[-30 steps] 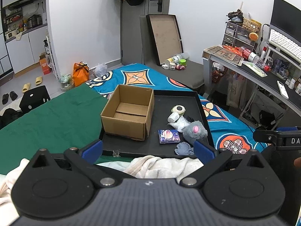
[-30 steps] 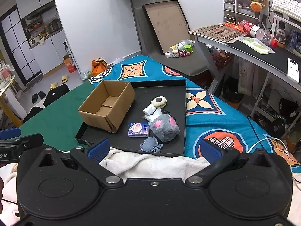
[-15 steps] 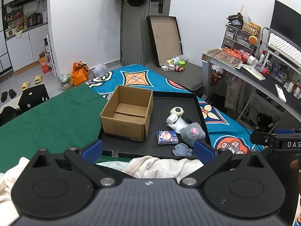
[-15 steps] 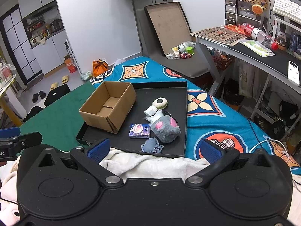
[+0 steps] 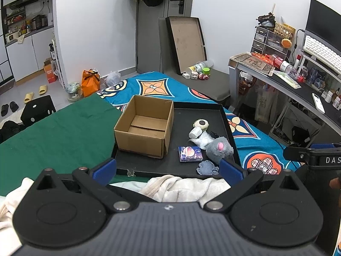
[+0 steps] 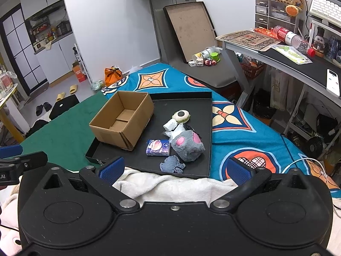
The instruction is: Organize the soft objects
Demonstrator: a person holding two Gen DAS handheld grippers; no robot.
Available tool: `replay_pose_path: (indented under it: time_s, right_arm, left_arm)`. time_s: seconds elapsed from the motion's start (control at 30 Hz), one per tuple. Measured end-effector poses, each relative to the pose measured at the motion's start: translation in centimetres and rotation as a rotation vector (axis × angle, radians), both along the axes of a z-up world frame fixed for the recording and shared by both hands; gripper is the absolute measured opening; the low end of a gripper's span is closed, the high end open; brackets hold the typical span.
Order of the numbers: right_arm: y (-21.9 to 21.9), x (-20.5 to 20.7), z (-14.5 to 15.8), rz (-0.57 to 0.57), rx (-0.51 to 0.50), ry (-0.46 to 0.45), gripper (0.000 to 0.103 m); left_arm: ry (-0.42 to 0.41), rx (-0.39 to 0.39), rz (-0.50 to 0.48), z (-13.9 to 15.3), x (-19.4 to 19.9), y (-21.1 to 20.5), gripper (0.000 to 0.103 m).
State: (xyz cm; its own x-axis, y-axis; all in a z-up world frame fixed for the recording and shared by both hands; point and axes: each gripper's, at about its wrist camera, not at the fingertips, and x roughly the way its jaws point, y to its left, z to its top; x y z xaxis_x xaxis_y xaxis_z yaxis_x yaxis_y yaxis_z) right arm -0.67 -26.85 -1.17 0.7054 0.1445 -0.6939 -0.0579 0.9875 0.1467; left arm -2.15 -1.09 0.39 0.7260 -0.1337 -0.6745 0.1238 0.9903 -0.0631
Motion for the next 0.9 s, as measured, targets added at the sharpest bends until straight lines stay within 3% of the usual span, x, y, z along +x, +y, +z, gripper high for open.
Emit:
replay_pose_path:
  time_s: [0.9]
  right_arm:
    - [-0.1,2.2,-1.7,-0.005,0.019,0.024,0.103]
  left_arm:
    - [0.007,-0.020,0.009,-1.6,2.2,-0.1,0.102]
